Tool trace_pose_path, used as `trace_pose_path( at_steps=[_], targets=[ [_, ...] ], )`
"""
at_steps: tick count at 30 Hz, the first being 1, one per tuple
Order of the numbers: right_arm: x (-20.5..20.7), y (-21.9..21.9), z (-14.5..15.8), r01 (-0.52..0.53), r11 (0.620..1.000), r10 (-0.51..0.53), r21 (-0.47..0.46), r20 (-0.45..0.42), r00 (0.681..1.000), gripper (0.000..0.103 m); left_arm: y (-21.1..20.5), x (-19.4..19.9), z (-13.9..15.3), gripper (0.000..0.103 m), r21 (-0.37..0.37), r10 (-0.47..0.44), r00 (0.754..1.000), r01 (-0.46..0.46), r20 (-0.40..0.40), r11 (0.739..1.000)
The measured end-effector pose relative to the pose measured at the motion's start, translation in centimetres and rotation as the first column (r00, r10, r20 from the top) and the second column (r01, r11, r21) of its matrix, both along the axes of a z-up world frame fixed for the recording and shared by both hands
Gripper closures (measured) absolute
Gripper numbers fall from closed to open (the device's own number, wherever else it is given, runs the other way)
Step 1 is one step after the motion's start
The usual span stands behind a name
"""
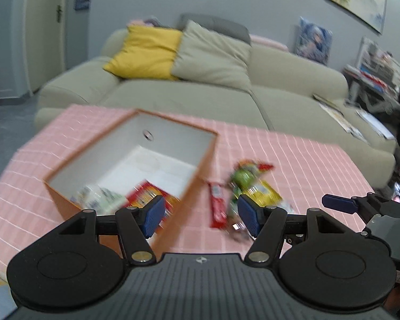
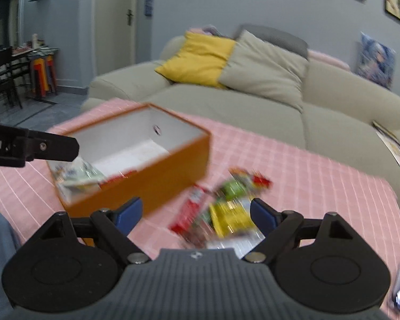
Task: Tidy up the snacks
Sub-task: 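Withdraw both tools from the box back toward the snack pile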
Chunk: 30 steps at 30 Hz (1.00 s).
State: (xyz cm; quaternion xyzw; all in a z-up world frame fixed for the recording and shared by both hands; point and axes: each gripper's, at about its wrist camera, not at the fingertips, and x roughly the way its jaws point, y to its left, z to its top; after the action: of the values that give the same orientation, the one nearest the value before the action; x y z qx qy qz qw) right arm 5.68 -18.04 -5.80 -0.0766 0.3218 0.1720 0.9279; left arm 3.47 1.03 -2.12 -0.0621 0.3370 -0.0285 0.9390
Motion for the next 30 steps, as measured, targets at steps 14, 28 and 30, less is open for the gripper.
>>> trace_pose_path(
  at_steps=[14, 28, 30],
  targets=[
    [1.1, -5.2, -6.3, 0.091, 0.994, -0.097, -0.057, -0.111, 0.989, 0.023, -3.7, 2.7, -5.5, 0.029, -0.051, -0.097, 0.987, 0.091, -0.131, 0.995],
    [6.6, -5.5, -9.6, 0.026, 0.994, -0.045, -0.102, -0.185, 0.982, 0.023, -6.8, 8.7, -10.2, 0.031, -0.016, -0.160, 0.965, 0.160, -0.207, 0.987],
    [7.3, -5.7, -10.0, 0.022, 0.994, -0.042, -0.103, -0.193, 0.980, 0.023, -7.1, 9.6, -10.9, 0.031, -0.006, -0.164, 0.961, 0.167, -0.223, 0.986]
  ],
)
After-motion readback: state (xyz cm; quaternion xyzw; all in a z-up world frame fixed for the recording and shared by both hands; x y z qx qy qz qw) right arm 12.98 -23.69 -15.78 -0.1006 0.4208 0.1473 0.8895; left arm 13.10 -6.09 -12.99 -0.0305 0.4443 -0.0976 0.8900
